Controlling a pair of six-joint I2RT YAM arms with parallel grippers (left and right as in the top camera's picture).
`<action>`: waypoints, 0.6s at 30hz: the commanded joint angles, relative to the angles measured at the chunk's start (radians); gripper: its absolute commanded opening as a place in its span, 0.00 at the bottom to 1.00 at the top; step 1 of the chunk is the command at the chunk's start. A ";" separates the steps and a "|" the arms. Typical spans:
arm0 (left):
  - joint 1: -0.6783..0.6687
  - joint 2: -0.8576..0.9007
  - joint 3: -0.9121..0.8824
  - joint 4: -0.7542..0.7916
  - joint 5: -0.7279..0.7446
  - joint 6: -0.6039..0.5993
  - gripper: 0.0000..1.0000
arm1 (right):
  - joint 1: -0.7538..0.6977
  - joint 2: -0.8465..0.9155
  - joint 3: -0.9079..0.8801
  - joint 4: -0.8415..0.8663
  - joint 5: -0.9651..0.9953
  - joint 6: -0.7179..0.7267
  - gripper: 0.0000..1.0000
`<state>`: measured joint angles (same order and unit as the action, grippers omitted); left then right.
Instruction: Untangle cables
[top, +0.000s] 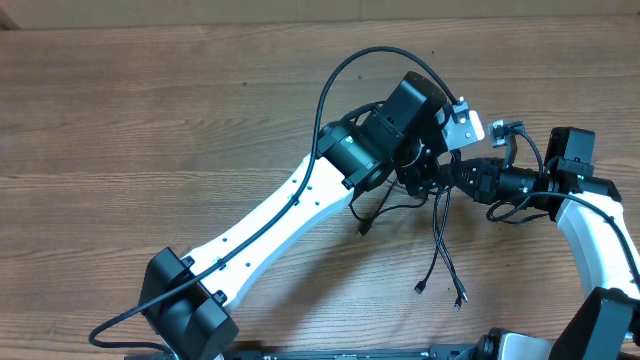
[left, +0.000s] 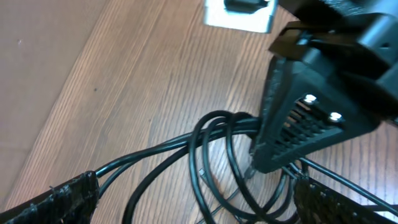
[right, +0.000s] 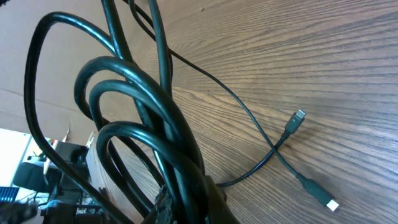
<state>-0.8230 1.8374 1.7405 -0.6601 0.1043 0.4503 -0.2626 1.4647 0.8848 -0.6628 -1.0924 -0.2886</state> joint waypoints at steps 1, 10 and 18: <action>-0.002 0.014 0.001 0.003 -0.034 -0.058 1.00 | 0.006 0.002 0.014 0.003 -0.023 -0.001 0.04; -0.003 0.061 0.001 -0.023 0.027 -0.096 0.96 | 0.006 0.002 0.014 0.002 -0.023 0.000 0.04; -0.003 0.074 -0.003 -0.024 0.027 -0.095 0.85 | 0.006 0.002 0.014 0.002 -0.023 0.000 0.04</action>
<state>-0.8234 1.9038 1.7405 -0.6842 0.1131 0.3668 -0.2611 1.4647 0.8848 -0.6647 -1.0920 -0.2890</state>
